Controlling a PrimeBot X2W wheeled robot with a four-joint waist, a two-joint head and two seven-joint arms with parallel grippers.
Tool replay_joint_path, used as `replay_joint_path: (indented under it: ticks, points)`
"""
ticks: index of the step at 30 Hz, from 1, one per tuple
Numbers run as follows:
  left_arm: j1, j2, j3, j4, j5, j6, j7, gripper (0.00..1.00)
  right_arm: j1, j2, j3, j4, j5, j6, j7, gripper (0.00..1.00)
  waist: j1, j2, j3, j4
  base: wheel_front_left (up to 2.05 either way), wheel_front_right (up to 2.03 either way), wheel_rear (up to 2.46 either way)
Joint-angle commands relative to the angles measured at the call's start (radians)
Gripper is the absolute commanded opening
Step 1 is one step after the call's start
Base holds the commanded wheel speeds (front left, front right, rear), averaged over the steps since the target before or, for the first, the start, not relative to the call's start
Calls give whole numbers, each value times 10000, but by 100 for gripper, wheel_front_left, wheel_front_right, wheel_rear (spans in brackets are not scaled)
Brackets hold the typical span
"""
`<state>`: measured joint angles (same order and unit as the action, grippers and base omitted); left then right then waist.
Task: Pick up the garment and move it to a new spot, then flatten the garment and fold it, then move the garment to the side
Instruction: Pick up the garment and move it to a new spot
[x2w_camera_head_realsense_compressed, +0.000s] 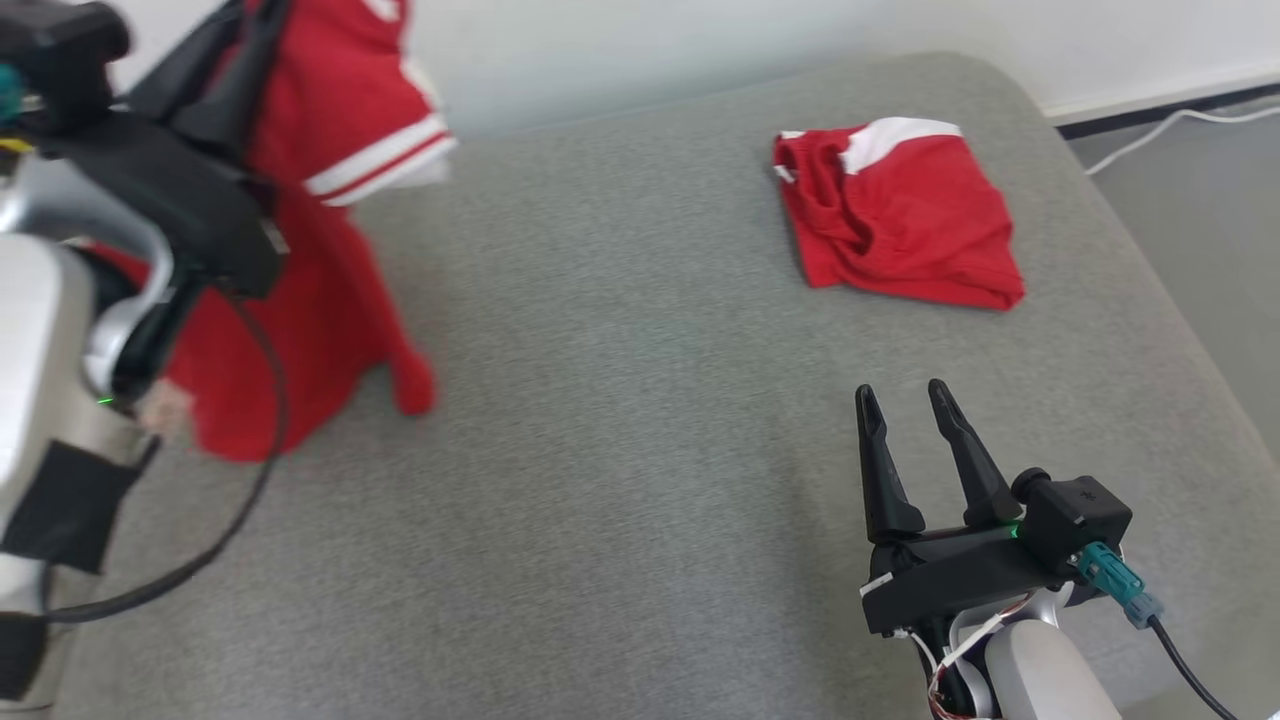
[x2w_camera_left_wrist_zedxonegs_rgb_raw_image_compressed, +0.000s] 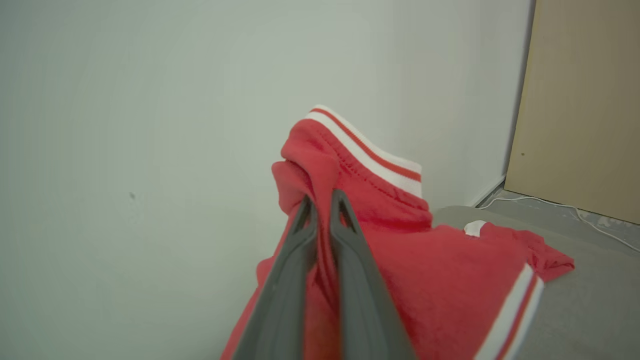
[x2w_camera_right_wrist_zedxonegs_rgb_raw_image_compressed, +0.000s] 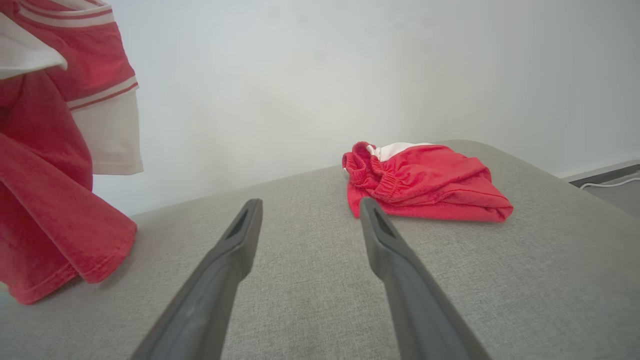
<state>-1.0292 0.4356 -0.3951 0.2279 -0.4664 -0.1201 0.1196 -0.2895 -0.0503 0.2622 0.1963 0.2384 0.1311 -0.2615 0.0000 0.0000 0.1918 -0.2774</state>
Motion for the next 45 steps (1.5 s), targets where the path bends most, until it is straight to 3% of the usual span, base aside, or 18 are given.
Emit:
replay_joint_path:
  ticks: [1,12,20,30,45]
  points:
    - [-141,-123,-98,-117,-114,26,37,0,109,-2,20,-7,86,-8,-37,100,0,0,-65,-249,0,0,0]
    - [-386,-1060,-797,-776,-244,3,-55,0,123,0,137,38,278,-8,-37,100,0,0,-101,-504,0,0,0]
    - [1072,-798,-712,-843,-400,330,-492,0,193,0,6,121,134,-8,-38,100,0,0,-97,-192,0,0,0]
    - [3672,-407,-301,-836,-820,967,-1537,0,218,-2,-64,289,-177,-8,-38,100,0,0,-89,701,0,0,0]
    - [5915,-894,306,462,-1431,1495,-3409,0,202,-2,-71,496,-449,-8,-38,100,0,0,53,1188,0,0,0]
